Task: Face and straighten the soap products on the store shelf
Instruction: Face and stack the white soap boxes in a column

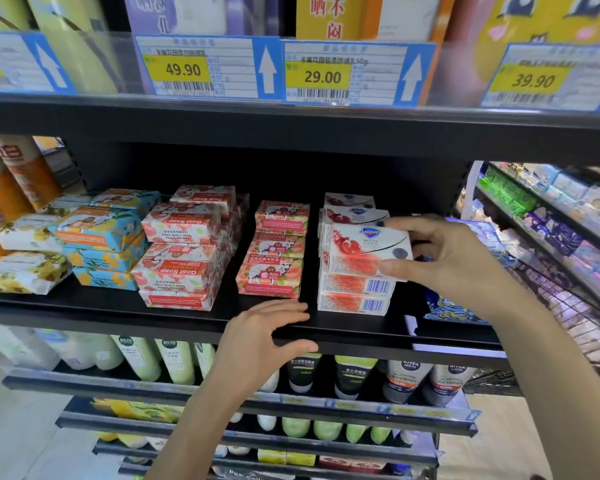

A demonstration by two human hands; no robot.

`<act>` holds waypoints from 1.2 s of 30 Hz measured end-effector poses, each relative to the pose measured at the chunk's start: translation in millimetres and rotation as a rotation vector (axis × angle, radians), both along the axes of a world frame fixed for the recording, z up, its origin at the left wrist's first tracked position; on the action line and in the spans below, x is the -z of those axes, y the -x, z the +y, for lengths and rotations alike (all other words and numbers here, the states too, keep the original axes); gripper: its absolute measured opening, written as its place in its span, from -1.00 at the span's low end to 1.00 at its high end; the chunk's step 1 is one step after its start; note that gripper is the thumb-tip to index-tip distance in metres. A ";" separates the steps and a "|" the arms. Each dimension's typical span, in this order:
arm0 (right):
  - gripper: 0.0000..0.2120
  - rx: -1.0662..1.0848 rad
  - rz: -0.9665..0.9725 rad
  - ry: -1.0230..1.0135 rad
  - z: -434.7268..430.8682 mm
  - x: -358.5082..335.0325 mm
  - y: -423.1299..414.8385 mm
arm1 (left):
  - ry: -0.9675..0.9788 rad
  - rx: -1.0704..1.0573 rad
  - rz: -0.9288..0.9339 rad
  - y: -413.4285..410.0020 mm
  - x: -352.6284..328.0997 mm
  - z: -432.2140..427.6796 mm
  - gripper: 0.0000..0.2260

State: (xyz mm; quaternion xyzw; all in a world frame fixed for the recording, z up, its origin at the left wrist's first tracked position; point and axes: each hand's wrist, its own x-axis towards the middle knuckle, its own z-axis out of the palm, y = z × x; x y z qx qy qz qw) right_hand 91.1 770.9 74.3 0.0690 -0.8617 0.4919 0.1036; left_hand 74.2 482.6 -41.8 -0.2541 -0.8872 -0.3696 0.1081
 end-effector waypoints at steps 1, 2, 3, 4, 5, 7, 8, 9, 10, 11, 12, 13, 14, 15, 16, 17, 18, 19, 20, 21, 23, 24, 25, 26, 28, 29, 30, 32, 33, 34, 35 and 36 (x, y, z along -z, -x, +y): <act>-0.31 0.012 0.007 -0.001 -1.1 3.3 -1.7 | 0.003 -0.001 0.000 -0.3 -0.1 0.0 -0.58; -0.34 0.026 0.022 0.001 -2.3 6.2 -2.8 | 0.005 -0.003 0.001 -0.6 -0.3 0.1 -0.58; -0.37 0.038 0.038 0.006 -4.3 8.7 -3.8 | 0.004 -0.006 0.001 -0.8 -0.3 0.2 -0.59; -0.41 0.052 0.052 0.013 -6.4 11.1 -4.9 | 0.001 -0.009 -0.002 -1.2 -0.1 0.1 -0.59; -0.44 0.068 0.063 0.024 -8.8 13.7 -5.4 | -0.001 -0.011 -0.005 -1.6 -0.2 0.2 -0.59; -0.49 0.104 0.097 0.056 -12.3 20.7 -6.2 | -0.003 -0.012 -0.006 -2.3 -0.3 0.3 -0.60; -0.50 0.122 0.121 0.074 -13.5 24.4 -6.5 | -0.003 -0.011 -0.005 -2.7 -0.3 0.4 -0.60; -0.50 0.135 0.142 0.091 -14.8 27.9 -6.9 | -0.002 -0.011 -0.006 -2.9 -0.3 0.4 -0.60; -0.49 0.142 0.154 0.108 -16.2 31.1 -7.5 | -0.002 -0.012 -0.005 -3.1 -0.3 0.2 -0.59; -0.48 0.145 0.159 0.126 -17.7 34.1 -8.8 | -0.002 -0.011 -0.004 -3.3 -0.3 0.3 -0.59; -0.48 0.150 0.164 0.144 -19.1 36.9 -10.8 | -0.002 -0.011 -0.003 -3.2 -0.1 0.3 -0.59; -0.50 0.156 0.172 0.166 -20.7 39.6 -13.5 | -0.002 -0.010 -0.002 -3.3 0.1 0.4 -0.59; -0.52 0.159 0.185 0.192 -22.9 41.8 -15.9 | -0.002 -0.012 -0.001 -3.1 0.3 0.4 -0.59; -0.53 0.162 0.194 0.219 -25.5 44.1 -17.8 | -0.004 -0.014 0.000 -3.2 0.5 0.3 -0.59; -0.52 0.165 0.196 0.241 -27.9 45.8 -18.8 | -0.006 -0.014 0.000 -3.0 0.5 0.4 -0.59; -0.52 0.173 0.196 0.251 -29.8 47.5 -18.4 | -0.008 -0.013 0.000 -3.0 0.5 0.4 -0.59; -0.51 0.183 0.193 0.253 -31.2 48.8 -17.3 | -0.009 -0.012 0.000 -2.8 0.5 0.5 -0.59; -0.49 0.193 0.189 0.252 -32.2 49.0 -15.9 | -0.009 -0.012 0.000 -2.7 0.6 0.5 -0.60; -0.48 0.203 0.186 0.247 -32.9 48.9 -14.3 | -0.008 -0.012 0.000 -2.9 0.7 0.3 -0.60; -0.48 0.210 0.184 0.237 -33.3 48.7 -12.8 | -0.008 -0.013 0.000 -3.1 0.5 0.3 -0.60; -0.47 0.215 0.187 0.218 -33.6 48.6 -11.6 | -0.010 -0.015 -0.003 -3.2 0.3 0.4 -0.60; -0.47 0.214 0.189 0.215 -33.6 48.7 -11.8 | -0.009 -0.017 -0.004 -3.2 0.2 0.6 -0.60; -0.47 0.214 0.189 0.213 -33.7 48.9 -11.8 | -0.008 -0.018 -0.003 -3.3 0.3 1.0 -0.60; -0.47 0.218 0.186 0.209 -33.9 48.8 -11.7 | -0.007 -0.019 -0.001 -3.7 0.3 1.1 -0.60; -0.47 0.222 0.184 0.198 -33.8 48.4 -12.0 | -0.007 -0.019 0.008 -4.5 0.4 1.7 -0.60; -0.47 0.221 0.185 0.196 -34.1 47.7 -12.6 | -0.007 -0.019 0.013 -4.7 0.5 2.0 -0.60; -0.47 0.221 0.185 0.196 -35.2 46.5 -13.4 | -0.005 -0.018 0.018 -4.9 0.8 2.1 -0.60; -0.48 0.221 0.187 0.196 -36.8 45.4 -15.9 | 0.002 -0.013 0.031 -5.4 1.7 2.3 -0.60; -0.48 0.224 0.186 0.196 -36.8 45.6 -18.1 | 0.007 -0.010 0.041 -6.1 2.1 2.4 -0.61; -0.48 0.237 0.184 0.194 -35.8 45.8 -21.0 | 0.014 -0.007 0.054 -6.9 3.0 2.7 -0.61; -0.46 0.259 0.177 0.189 -33.7 45.4 -24.0 | 0.025 -0.003 0.069 -7.9 4.2 3.0 -0.62; -0.43 0.290 0.170 0.176 -30.5 44.2 -28.0 | 0.036 0.002 0.084 -9.3 5.5 3.5 -0.63</act>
